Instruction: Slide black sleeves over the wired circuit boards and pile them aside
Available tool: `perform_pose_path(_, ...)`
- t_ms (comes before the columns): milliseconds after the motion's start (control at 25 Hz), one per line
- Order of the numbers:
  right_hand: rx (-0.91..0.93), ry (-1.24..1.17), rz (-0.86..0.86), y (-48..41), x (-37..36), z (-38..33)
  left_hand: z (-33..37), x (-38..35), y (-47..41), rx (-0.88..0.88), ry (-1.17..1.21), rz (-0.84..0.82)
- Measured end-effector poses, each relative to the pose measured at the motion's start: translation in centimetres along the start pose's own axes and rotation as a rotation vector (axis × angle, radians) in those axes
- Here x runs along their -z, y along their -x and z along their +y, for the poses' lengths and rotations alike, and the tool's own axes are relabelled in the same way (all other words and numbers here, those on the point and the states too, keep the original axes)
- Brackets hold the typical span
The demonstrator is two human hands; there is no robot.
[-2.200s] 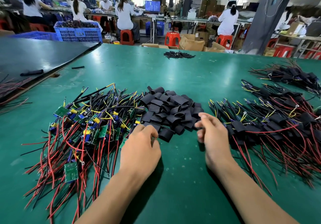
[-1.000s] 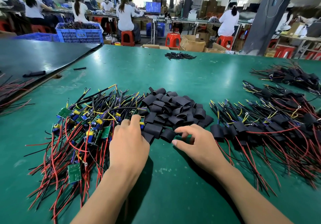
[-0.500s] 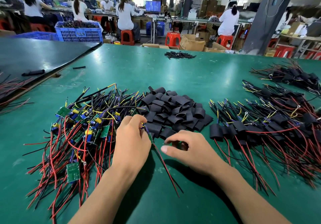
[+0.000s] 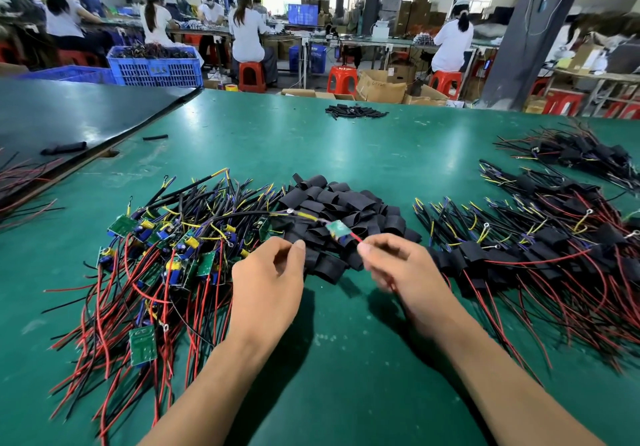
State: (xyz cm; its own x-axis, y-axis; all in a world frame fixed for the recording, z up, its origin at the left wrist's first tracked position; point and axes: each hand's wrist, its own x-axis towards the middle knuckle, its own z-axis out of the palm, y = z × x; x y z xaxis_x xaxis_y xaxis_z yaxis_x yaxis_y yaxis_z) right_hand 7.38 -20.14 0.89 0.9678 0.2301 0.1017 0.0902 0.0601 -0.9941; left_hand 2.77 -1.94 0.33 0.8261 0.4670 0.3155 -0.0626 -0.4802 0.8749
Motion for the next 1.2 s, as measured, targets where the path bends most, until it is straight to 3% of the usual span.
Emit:
perform_pose_path(80,-0.048,-0.373,-0.023,-0.3,0.5,-0.6,0.3,-0.1,0.2,0.031,0.003,-0.038)
perform_pose_path(160,-0.031,-0.423,-0.080,-0.2,0.6,-0.8,0.9,-0.1,0.5,0.086,0.177,-0.110)
perform_pose_path(240,0.026,-0.185,-0.158,0.2,0.2,-0.7,1.6,0.1,0.7,0.141,0.429,-0.219)
perform_pose_path(360,0.103,0.116,-0.289,0.6,-0.5,-0.2,1.7,0.2,0.7,0.146,0.529,-0.285)
perform_pose_path(520,0.034,0.106,-0.376,0.6,-0.3,-0.4,1.4,0.4,0.4,0.119,0.504,-0.275)
perform_pose_path(640,-0.020,0.129,-0.258,0.3,-0.3,-0.1,1.7,0.6,0.3,0.122,0.651,-0.305)
perform_pose_path(760,0.155,0.614,-0.096,0.2,-0.3,0.9,1.7,0.7,0.2,0.125,0.734,-0.349)
perform_pose_path(960,0.233,1.133,-0.288,0.6,-0.5,1.3,2.0,0.9,0.1,0.167,0.877,-0.491)
perform_pose_path(1040,0.245,1.190,-0.273,0.9,-0.3,1.3,2.1,0.9,-0.1,0.179,0.899,-0.459)
perform_pose_path(1200,0.328,1.078,-0.221,0.9,0.2,1.1,1.6,0.9,-0.7,0.213,0.910,-0.325)
